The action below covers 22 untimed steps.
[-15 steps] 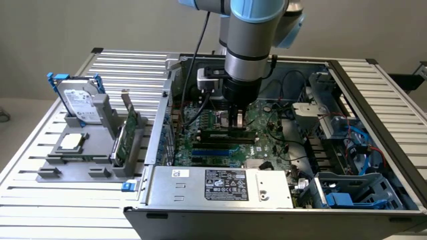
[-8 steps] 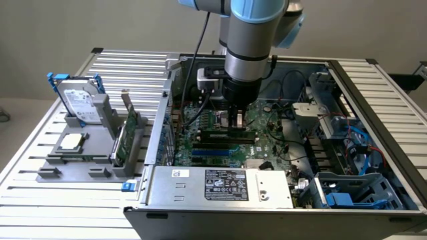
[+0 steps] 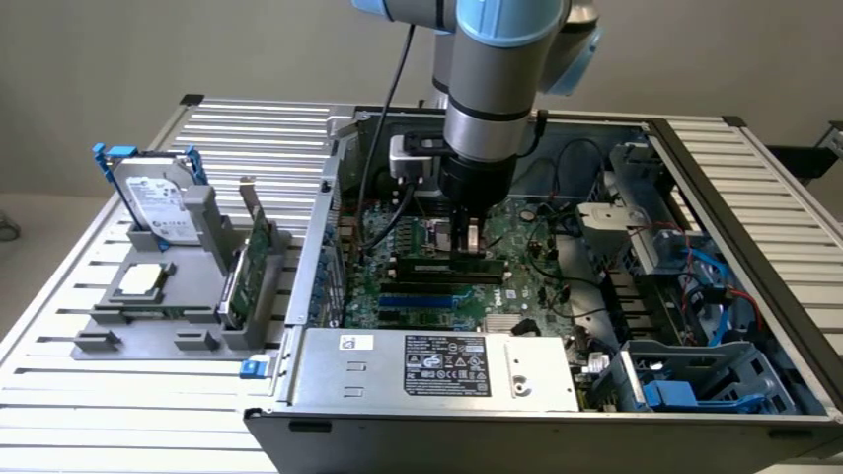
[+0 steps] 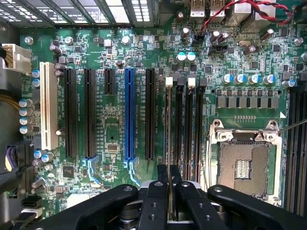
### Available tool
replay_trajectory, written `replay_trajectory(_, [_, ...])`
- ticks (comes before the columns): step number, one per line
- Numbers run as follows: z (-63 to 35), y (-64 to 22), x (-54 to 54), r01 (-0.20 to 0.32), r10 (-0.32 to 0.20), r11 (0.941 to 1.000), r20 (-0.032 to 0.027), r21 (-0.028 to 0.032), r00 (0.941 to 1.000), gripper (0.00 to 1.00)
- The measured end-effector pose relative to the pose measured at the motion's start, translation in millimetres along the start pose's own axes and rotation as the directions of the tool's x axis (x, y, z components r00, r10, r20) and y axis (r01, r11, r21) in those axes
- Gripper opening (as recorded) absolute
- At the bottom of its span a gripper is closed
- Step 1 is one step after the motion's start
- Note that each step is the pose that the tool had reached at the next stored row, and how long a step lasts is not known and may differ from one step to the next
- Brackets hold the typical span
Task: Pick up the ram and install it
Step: 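Insert the ram into the slot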
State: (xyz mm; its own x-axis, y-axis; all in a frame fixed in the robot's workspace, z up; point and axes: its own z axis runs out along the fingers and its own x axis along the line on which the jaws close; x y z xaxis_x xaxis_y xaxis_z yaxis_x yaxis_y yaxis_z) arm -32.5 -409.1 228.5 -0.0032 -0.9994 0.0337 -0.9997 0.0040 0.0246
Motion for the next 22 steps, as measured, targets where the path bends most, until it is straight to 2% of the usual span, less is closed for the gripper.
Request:
replay_trajectory(5, [0.5, -0.2, -0.1, -0.010, 0.010, 1.0000, 0.0033, -0.0003, 0.9999, 0.13])
replay_trajectory(13, [0.4, -0.2, -0.2, -0.015, 0.016, 0.9999, 0.0035, -0.0030, 0.9999, 0.13])
replay_trajectory(22, [0.5, -0.2, -0.2, -0.012, 0.012, 0.9999, 0.0059, -0.0030, 0.9999, 0.13])
